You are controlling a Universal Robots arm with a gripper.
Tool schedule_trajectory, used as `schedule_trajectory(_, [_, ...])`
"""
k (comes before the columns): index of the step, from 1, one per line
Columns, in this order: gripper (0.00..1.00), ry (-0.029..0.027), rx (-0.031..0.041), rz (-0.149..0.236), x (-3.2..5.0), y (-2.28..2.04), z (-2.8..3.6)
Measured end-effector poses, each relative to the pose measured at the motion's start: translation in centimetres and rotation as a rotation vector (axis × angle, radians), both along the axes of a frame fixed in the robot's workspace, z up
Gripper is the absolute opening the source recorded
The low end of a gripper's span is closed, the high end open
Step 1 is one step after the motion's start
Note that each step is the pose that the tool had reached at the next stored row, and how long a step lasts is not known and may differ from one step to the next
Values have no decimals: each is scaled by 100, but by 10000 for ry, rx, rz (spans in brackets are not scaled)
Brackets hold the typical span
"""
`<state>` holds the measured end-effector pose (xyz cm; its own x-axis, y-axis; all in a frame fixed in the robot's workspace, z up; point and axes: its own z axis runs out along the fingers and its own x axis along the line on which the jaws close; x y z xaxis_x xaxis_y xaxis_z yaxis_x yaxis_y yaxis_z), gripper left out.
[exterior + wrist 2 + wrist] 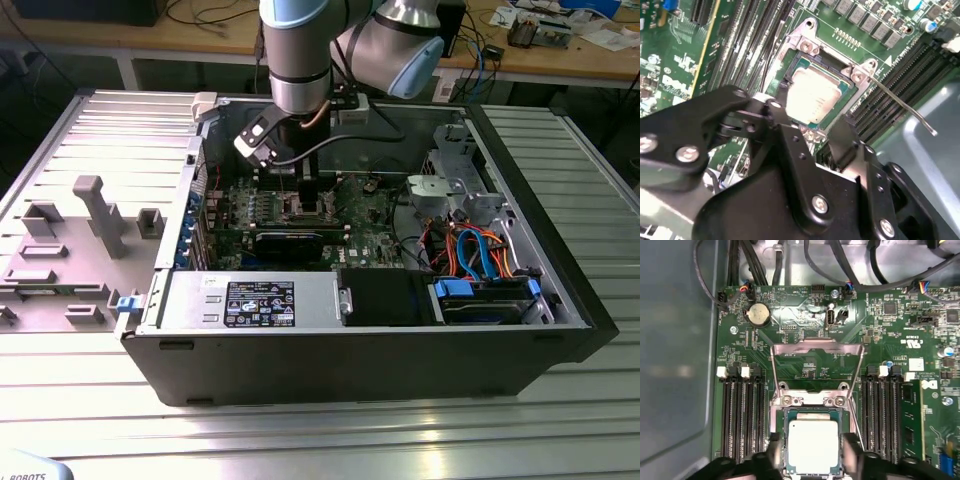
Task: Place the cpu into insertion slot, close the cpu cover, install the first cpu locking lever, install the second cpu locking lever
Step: 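Place the cpu into insertion slot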
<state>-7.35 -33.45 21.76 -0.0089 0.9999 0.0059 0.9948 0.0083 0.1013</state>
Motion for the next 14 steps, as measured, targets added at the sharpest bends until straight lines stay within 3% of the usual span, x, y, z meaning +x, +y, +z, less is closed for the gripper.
schedule_trajectory(3, [43,51,2,1,8,0,31])
schedule_trajectory(5, [37,56,1,-1,8,0,31])
schedule_trajectory(9, [12,58,0,0,8,0,31])
schedule_trajectory(14, [12,61,0,0,8,0,32])
